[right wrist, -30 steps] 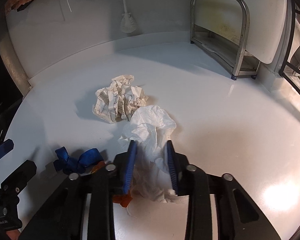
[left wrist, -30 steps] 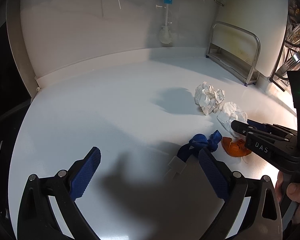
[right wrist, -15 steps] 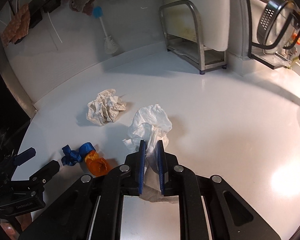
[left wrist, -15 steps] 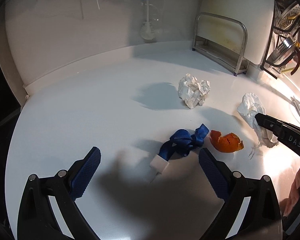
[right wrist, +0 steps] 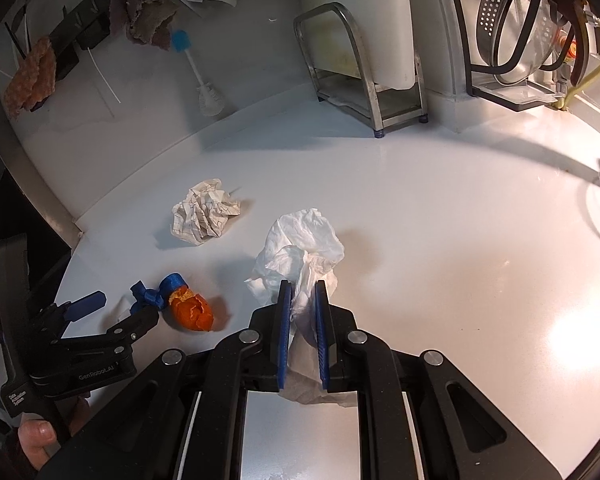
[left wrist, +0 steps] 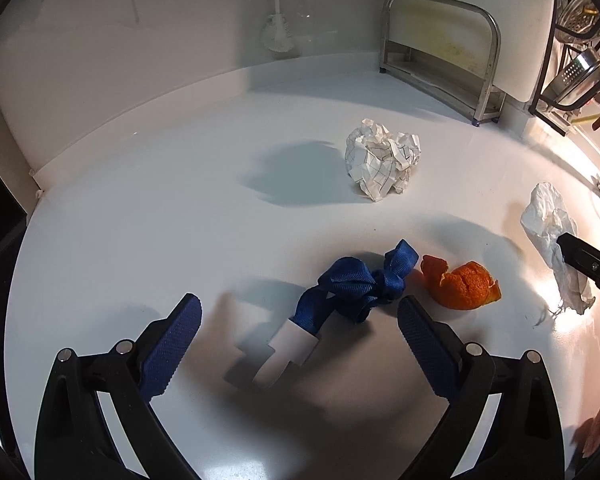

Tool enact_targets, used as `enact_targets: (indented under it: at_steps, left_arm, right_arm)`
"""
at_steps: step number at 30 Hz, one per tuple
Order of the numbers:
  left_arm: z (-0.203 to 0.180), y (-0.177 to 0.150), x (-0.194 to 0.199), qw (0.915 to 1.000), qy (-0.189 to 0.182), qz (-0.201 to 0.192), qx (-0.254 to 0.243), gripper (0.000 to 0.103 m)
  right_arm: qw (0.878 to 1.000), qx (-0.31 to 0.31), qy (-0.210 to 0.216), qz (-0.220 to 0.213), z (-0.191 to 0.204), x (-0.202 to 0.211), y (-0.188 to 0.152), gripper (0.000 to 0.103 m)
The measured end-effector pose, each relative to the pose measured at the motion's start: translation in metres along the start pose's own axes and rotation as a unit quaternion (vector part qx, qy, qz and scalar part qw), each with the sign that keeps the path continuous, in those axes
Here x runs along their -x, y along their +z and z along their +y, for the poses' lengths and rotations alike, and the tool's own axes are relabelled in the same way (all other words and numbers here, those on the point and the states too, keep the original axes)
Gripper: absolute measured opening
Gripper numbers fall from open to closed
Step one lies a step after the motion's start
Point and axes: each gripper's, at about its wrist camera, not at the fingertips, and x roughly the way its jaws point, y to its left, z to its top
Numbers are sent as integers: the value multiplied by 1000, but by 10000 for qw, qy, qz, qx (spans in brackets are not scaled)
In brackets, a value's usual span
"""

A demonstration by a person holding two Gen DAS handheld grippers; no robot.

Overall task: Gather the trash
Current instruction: 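Grasp the blue ribbon with the left tool while the right tool holds the tissue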

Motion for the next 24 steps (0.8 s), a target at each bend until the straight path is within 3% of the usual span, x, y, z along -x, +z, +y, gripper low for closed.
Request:
enact_targets:
  at_steps: [14,24]
  left_arm:
    - [-5,13,-14,9998,-72,159,-36,92]
    - [-5,14,-10,9994,-352,60,40,47]
  right_arm:
    - [9999,-51,98,56,-1,-2,0,11]
    - [9999,0,105,97,1,-4,-2,11]
